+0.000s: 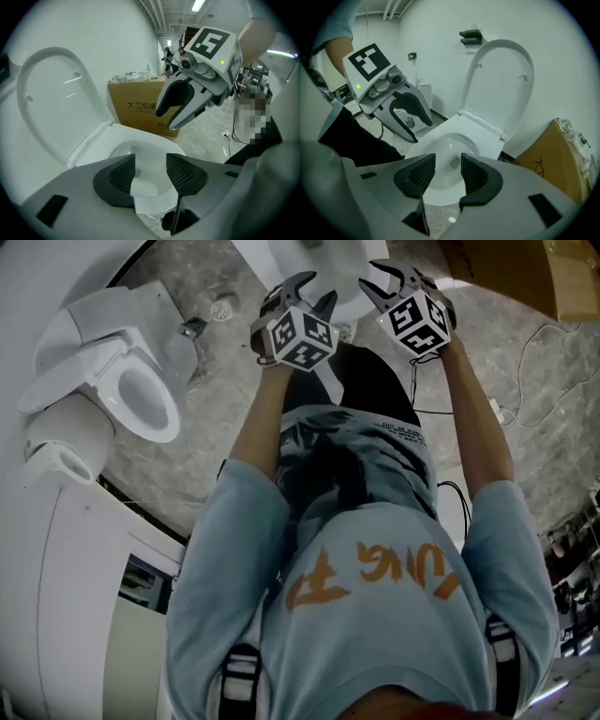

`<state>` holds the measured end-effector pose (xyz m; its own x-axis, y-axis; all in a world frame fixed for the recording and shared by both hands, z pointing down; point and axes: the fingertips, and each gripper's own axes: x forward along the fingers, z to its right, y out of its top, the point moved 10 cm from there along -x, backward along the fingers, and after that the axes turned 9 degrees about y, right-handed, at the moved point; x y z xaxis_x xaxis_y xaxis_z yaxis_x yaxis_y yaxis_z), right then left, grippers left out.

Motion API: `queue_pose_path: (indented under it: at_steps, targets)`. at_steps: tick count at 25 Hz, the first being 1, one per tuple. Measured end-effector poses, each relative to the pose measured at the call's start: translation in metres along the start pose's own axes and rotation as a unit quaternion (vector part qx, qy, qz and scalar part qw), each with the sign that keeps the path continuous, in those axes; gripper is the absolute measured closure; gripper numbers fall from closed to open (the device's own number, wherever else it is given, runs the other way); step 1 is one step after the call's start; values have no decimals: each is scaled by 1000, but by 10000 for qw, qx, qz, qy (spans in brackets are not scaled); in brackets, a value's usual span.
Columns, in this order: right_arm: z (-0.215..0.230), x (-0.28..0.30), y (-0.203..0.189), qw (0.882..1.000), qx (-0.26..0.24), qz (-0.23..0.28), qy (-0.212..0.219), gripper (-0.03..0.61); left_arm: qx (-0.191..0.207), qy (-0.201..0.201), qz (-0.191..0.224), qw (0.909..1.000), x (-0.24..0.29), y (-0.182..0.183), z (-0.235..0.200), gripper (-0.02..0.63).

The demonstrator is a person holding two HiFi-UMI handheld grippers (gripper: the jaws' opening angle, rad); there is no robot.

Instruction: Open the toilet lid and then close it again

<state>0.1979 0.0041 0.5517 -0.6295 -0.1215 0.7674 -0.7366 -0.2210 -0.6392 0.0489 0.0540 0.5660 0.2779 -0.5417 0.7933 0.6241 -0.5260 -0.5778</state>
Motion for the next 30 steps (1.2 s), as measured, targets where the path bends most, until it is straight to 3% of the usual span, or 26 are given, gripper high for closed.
queue_pose_path:
  at_steps: [5,9,13,16,21,25,30]
  targets:
    - [-23,39,-37,9959,-351,-551,629,373,-57,-431,-323,9985,33,-44,24,343]
    - [-37,76,-59,9839,-772,-1051,1221,330,235,-871,-492,9947,59,-73,42,310]
    - [-49,107,-87,9606,-1324,-1625,1826,289,225,-1504,-589,9866,86,-92,65,298]
    - [-56,128,-106,9394,-1790,-1997,2135,268,688,-1754,-753,9792,103,-105,79,289]
    - [-79,158,-139,8809,-3032,-2661,2476,250,1281,-1963,-951,9675,122,-122,102,282]
    - [-83,169,-144,8689,-3244,-2765,2517,261,1429,-2083,-1130,9609,129,-128,112,282]
    - [-85,175,-135,8511,-3412,-3055,2567,276,1450,-2006,-1154,9620,132,-131,110,281]
